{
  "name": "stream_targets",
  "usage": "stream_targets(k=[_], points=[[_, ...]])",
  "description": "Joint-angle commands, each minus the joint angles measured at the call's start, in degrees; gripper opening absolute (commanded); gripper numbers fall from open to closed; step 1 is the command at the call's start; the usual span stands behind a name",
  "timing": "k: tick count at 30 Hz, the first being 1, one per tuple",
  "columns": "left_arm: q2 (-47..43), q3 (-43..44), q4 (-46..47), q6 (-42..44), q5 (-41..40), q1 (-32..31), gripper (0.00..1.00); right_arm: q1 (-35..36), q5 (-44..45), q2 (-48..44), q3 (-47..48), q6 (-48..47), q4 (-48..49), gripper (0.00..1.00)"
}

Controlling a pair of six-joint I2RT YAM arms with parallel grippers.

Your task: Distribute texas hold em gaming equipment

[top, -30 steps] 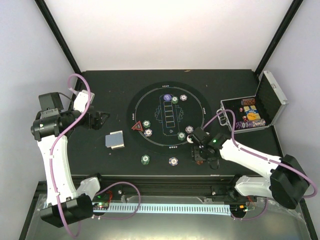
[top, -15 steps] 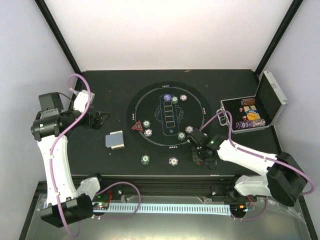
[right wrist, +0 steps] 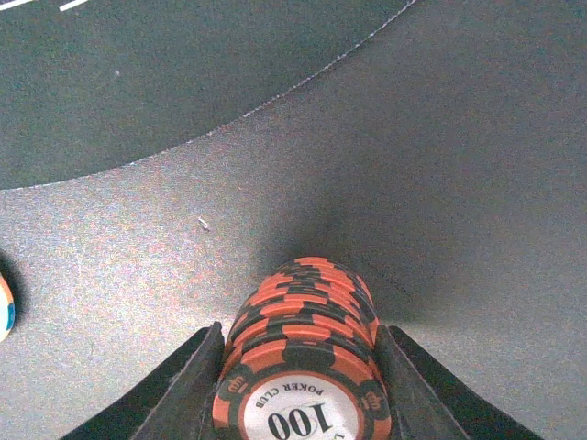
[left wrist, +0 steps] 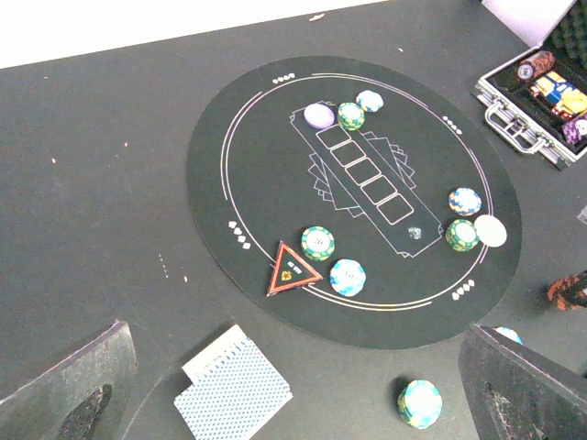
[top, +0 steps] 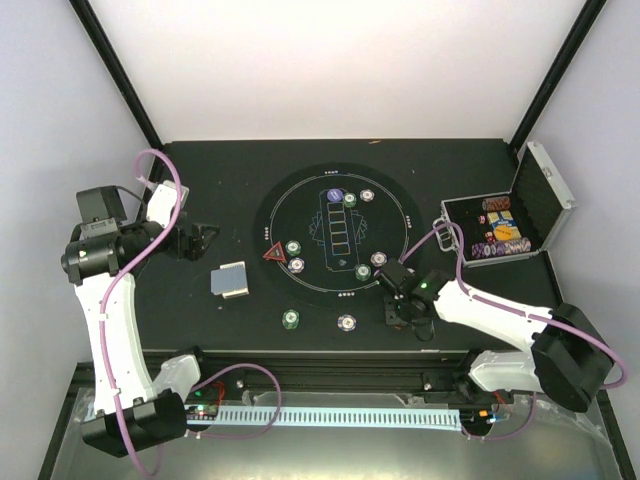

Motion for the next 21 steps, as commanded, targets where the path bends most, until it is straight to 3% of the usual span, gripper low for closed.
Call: stream_targets(k=[1,8,14,21], points=[[-0.7,0.9,-1.0,1.0,1.4,0.2,0.99,0.4,1.3,-0.4,0.8,0.7,-0.8,0.44],[-0.8,0.1,-0.8,1.1,1.9,0.2,0.99,0.4,2.4,-0.9,1.6,0.2,-2.7,0.45],[-0.9,0.3,-0.9,1.2,1.9,0.3,0.99,0.4,1.9,-1.4,1.2,0.1,-2.5,0.55],[-1.1,0.2,-1.0,1.3,1.9,0.2,0.99,0.4,2.3,-2.4,2.1,0.1,-3.1,0.44]])
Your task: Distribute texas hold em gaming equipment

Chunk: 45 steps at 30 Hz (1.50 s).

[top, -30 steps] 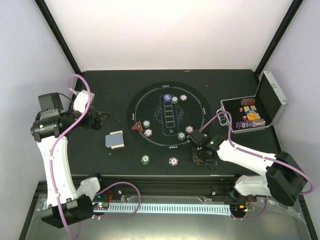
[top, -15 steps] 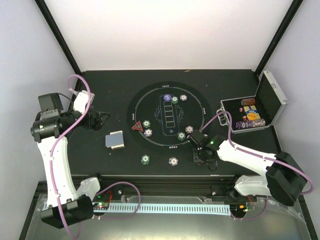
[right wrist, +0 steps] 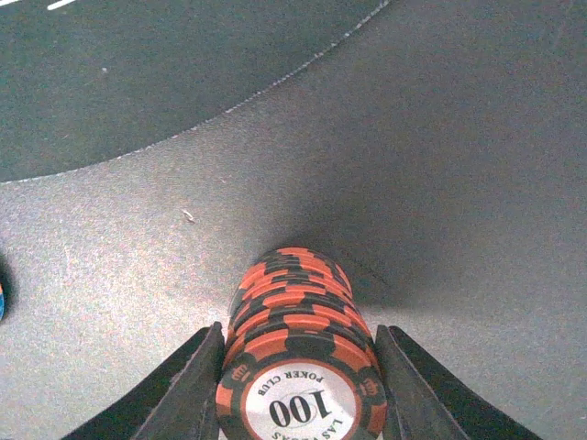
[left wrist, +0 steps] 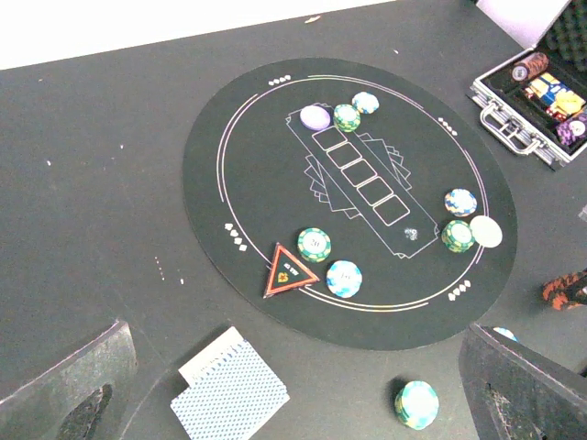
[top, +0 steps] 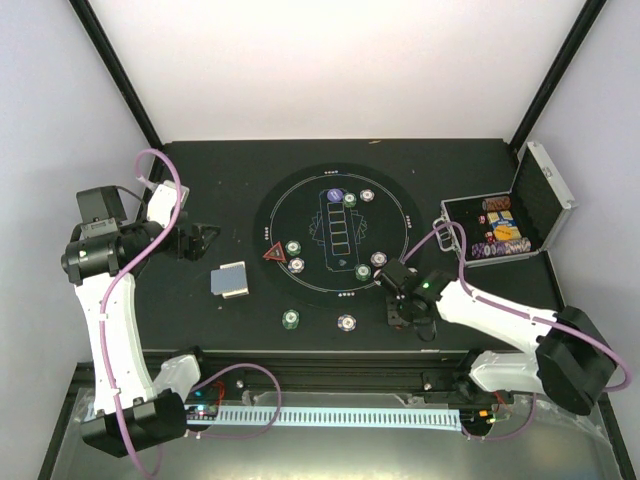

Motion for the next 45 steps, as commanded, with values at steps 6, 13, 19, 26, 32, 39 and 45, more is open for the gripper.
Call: stream_targets(k=[6,13,19,26,32,39,45], points=[[-1.1,0.2,-1.0,1.2,1.3,0.2,0.99,0.4,1.4,-1.6,2.4,0.2,-1.7,0.34],[-1.1,0.2,-0.9,1.0,1.5,0.3,0.99,1.0,2.3,-3.2,6.9,-0.3,-6.1,0.26],[-0.9,0.1,-0.8,1.0,1.4,0.2,0.99,2.1,2.5,-0.7,19.0,-2.3,-7.7,0.25],[-0.9,-0.1,-0.7,0.6,0.8,0.2,0.99,3.3,1.9,19.7,37.5,-8.0,-5.2,0.25],[-0.4,0.0,-0.5,0.1,0.8,0.2,0.99,3.2,1.8,41.0,61.4,-13.9,-8.0,0.25],[0.1,0.4,0.4,-0.8,1.3,0.2,0.99,2.7,0.1,64.9,91.8,-17.5,-15.2,0.26],[0.0,-1.2,1.0,-0.5,2.0,0.2,0.99,1.6,-1.4,72.4,97.1,-17.9,-12.0,0.26]])
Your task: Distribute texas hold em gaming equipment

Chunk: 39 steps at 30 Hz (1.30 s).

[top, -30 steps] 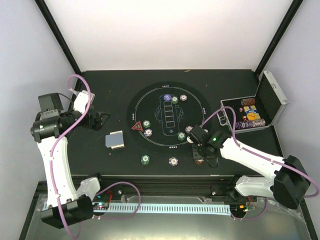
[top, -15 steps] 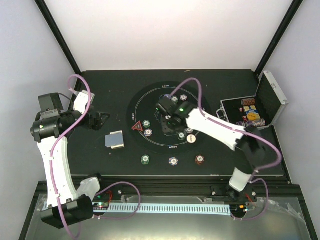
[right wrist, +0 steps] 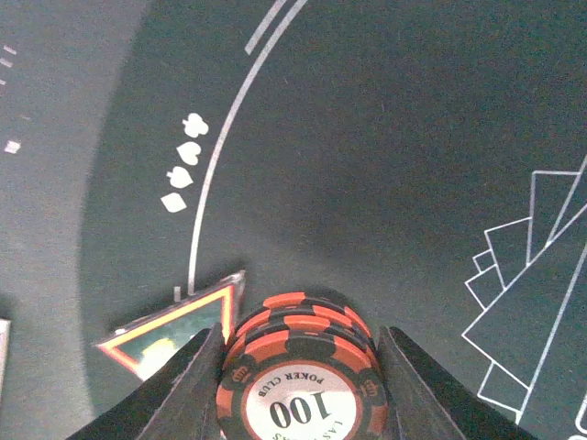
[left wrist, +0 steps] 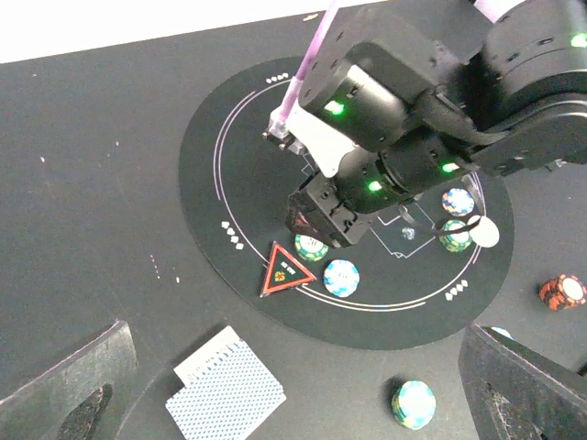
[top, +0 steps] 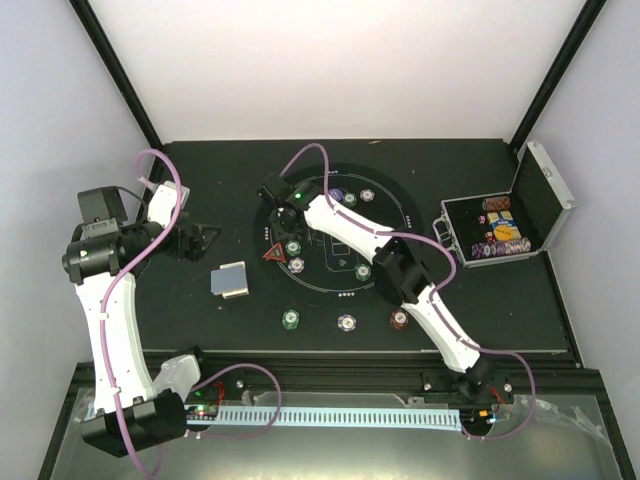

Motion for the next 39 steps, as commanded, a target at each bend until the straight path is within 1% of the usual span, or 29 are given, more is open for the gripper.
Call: stream_targets(k=[1,7,11,25,27,33,36,39], points=[[-0.1,-1.1,0.9,-0.1,1.7,0.2,0.99,-1.2,-1.2,2.5,1.6,-1.6,0.5,0.26],[0.2,-1.9,1.1,0.8,1.6,0.2,0.99,-2.0,-2.6,4.9,2.5,-1.4,4.7,0.26],[0.2,-2.1,1.2,1.5,1.1,0.2,0.99,-2.0,-4.2,6.6,4.2,-1.0,5.2,0.27],[0.4,-2.3,1.6,1.9,1.6,0.2,0.99,-2.6,-5.1,9.4,4.5,-0.8,5.7,0.28],[0.3,-2.3,1.5,2.0,1.6,0.2,0.99,-2.6,-5.2,9.7,4.6,-0.5,5.3,0.31],[0.2,-2.5,1.4,2.0,1.4,0.2,0.99,-2.8,-5.0,9.2,6.3,-1.1,4.2,0.55],[0.2,-2.4,1.4,1.9,1.2,0.2,0.99,-3.3,-4.8,7.7,7.3,-1.4,4.1,0.6],[0.2,-2.0,1.0,2.0,1.0,0.2,0.99,-3.8,-3.8,4.9,7.5,-1.9,3.8,0.62]])
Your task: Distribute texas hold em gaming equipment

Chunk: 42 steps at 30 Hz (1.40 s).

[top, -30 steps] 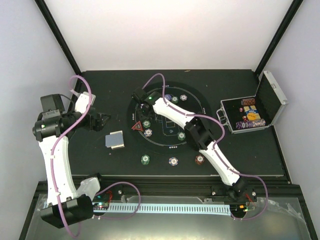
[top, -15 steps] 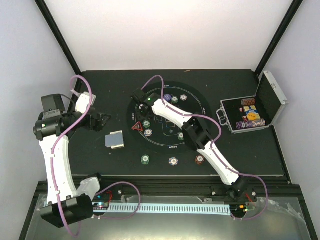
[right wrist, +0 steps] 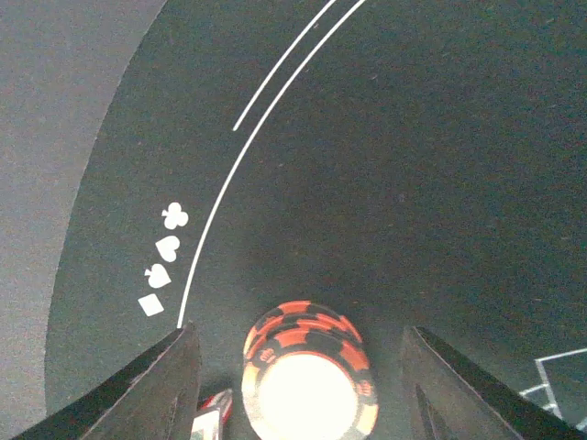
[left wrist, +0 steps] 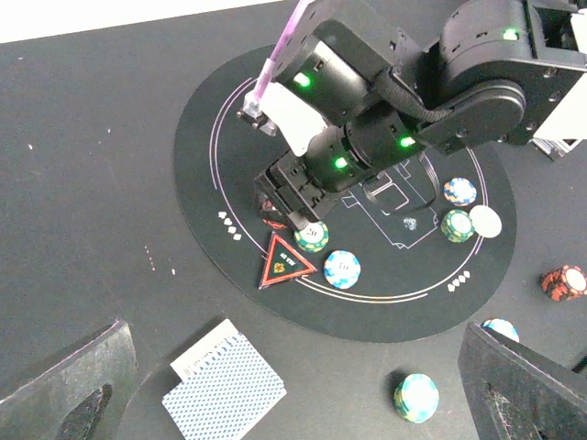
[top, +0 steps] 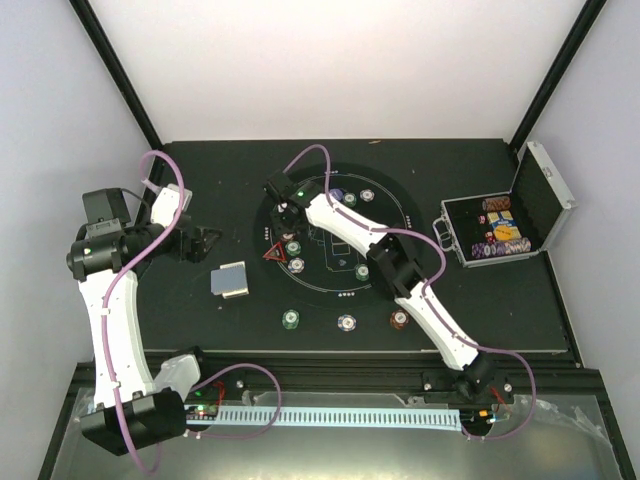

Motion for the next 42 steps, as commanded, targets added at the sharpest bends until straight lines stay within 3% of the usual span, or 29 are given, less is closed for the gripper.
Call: stream_targets(k=[1,5,8,14,19,25,29,42], points=[[-0.3,0.8,0.0,1.0,0.7,0.2,0.99,-1.3,1.4,-4.6,1.9,-1.1,-1.2,0.62],[-0.2,1.5,0.0,0.8,-0.2,0.3,0.99,-1.4,4.3,-10.5,0.5,-2.4,-3.7,0.65],[0.2,2.7,-0.7,0.9,-0.6,0.2,0.99,-1.4,6.7,-18.0,-7.3,-2.7,-5.4,0.69],[0.1,3.5,-1.1,1.1,-0.6,0.2,0.99,-0.5,8.3,-47.7,-47.7,0.7,5.7,0.76],[-0.1,3.1,-0.6,0.4,-0.1,0.2,0.99,1.0,10.2,-65.5,-74.4,7.7,5.7,0.85],[-0.2,3.0,0.3,-0.9,0.4,0.3,0.99,1.5,8.1,-82.6,-93.7,14.5,5.0,0.85],[-0.3,2.8,0.5,-1.4,0.9,0.2,0.99,1.5,5.4,-86.4,-99.3,16.6,7.0,0.85],[-0.9,3.7,-0.8,-0.8,0.3,0.2,0.99,1.5,4.9,-79.1,-103.5,19.4,12.7,0.7]])
